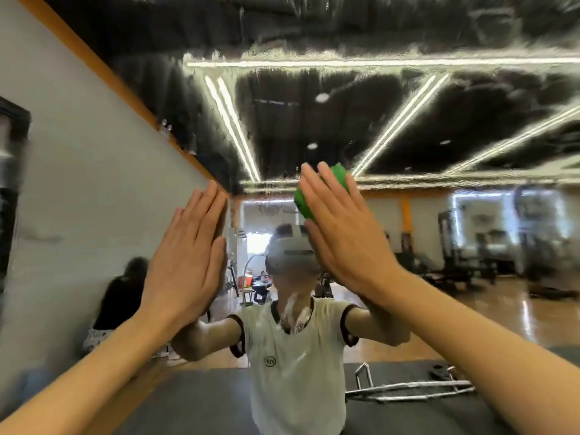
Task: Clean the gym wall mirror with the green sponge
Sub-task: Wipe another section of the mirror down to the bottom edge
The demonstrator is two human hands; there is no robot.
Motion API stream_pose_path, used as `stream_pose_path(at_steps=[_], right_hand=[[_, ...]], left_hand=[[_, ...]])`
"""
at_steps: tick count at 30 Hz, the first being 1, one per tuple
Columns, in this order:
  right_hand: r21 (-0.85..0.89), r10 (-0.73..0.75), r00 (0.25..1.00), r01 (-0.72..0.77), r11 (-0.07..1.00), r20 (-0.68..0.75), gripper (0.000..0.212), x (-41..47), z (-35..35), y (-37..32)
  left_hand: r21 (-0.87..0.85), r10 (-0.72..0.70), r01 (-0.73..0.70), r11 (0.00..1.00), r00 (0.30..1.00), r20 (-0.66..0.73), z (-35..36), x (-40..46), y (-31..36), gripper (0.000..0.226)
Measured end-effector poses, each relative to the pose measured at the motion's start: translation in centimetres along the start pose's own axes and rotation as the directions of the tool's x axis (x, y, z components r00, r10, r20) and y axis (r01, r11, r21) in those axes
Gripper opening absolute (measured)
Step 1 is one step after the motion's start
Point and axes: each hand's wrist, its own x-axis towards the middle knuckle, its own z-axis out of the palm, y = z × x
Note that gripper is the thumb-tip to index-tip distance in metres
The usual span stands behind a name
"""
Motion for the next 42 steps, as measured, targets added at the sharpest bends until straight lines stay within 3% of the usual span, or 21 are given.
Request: stream_pose_path(at_steps=[2,4,6,8,10,13,15,17,19,21,23,25,26,29,31,32,33,35,38,40,42], right_hand=[[-0.022,-0.1,0.993,0.102,0.995,0.066,0.058,-0.8,-1.3,2.7],[-0.02,0.131,0.991,-0.13,0.991,0.041,0.057,-3.1,-2.7,5.3],[-0.033,0.432,0.901,-0.434,0.9,-0.047,0.056,-4.4,-3.3,6.1],[-0.055,0.546,0.828,-0.556,0.83,-0.132,0.058,-2.5,-2.2,3.3],[-0.068,0.454,0.878,-0.467,0.882,-0.151,0.058,1.4,-0.3,-0.8],[-0.116,0.151,0.986,-0.158,0.981,-0.069,0.058,6.0,2.4,-5.8],[-0.109,-0.037,0.999,0.037,0.993,0.004,0.055,6.2,2.0,-4.9],[-0.029,-0.068,0.997,0.069,0.997,0.037,0.054,4.0,0.5,-1.4],[-0.012,0.092,0.995,-0.092,0.996,0.035,0.057,0.4,-1.3,2.9],[-0.049,0.352,0.936,-0.352,0.935,-0.01,0.06,-3.2,-3.0,6.1],[-0.047,0.559,0.823,-0.565,0.823,-0.103,0.059,-4.0,-2.9,5.7],[-0.033,0.608,0.774,-0.622,0.782,-0.18,0.057,-2.6,-1.4,1.7],[-0.021,0.554,0.811,-0.567,0.823,-0.186,0.056,-1.9,-0.3,-0.9],[-0.021,0.17,0.982,-0.172,0.985,-0.077,0.056,-1.2,2.4,-6.4],[-0.036,-0.024,1.0,0.025,0.999,0.012,0.056,-2.0,1.4,-4.3],[-0.029,-0.045,0.998,0.046,0.999,0.038,0.056,-2.8,0.4,-2.2],[-0.022,-0.005,0.999,0.006,1.0,0.054,0.056,-4.1,-0.7,0.0],[-0.032,0.221,0.975,-0.22,0.975,0.037,0.058,-7.7,-2.7,4.7],[-0.049,0.613,0.782,-0.621,0.783,-0.114,0.06,-11.6,-4.4,7.9],[-0.028,0.723,0.666,-0.739,0.673,-0.186,0.06,-10.5,-3.2,5.3],[-0.033,0.632,0.758,-0.644,0.764,-0.164,0.06,-8.5,-1.3,0.7]], left_hand=[[-0.005,0.008,-0.008,1.0,1.0,-0.017,0.1,-0.1,0.0,0.058],[-0.013,0.004,-0.004,1.0,1.0,-0.022,0.2,0.0,0.1,0.058],[-0.013,0.011,-0.011,1.0,1.0,-0.026,0.3,0.0,0.1,0.058],[-0.009,0.015,-0.016,1.0,0.999,-0.033,0.2,0.0,0.2,0.057],[-0.003,0.013,-0.013,1.0,0.999,-0.033,0.2,0.0,0.2,0.057],[-0.004,0.02,-0.021,1.0,0.999,-0.039,0.2,0.0,0.0,0.058],[-0.002,0.034,-0.034,0.999,0.998,-0.047,0.2,0.0,-0.1,0.058],[0.002,0.042,-0.042,0.999,0.998,-0.048,0.2,0.0,-0.2,0.057],[0.007,0.034,-0.034,0.999,0.999,-0.041,0.3,0.0,-0.2,0.058],[0.013,0.025,-0.025,1.0,0.999,-0.034,0.4,-0.1,-0.1,0.059],[0.016,0.017,-0.016,1.0,0.999,-0.032,0.3,0.0,0.0,0.059],[0.018,0.014,-0.013,1.0,0.999,-0.033,0.3,0.0,0.1,0.059],[0.017,0.014,-0.013,1.0,0.999,-0.035,0.3,0.0,0.2,0.058],[0.015,0.016,-0.016,1.0,0.999,-0.032,0.1,0.0,0.2,0.058],[0.014,0.019,-0.019,1.0,0.999,-0.026,0.0,0.0,0.1,0.059],[0.013,0.021,-0.02,1.0,1.0,-0.023,0.0,0.0,0.1,0.059],[0.011,0.023,-0.023,1.0,0.999,-0.023,0.0,0.0,0.1,0.059],[0.004,0.021,-0.021,1.0,0.999,-0.026,0.0,0.0,0.2,0.059],[0.01,0.009,-0.008,1.0,0.999,-0.037,0.2,-0.1,0.3,0.058],[0.016,0.009,-0.009,1.0,0.999,-0.045,0.4,-0.1,0.2,0.058],[0.011,0.01,-0.01,1.0,0.999,-0.047,0.5,-0.2,0.1,0.058]])
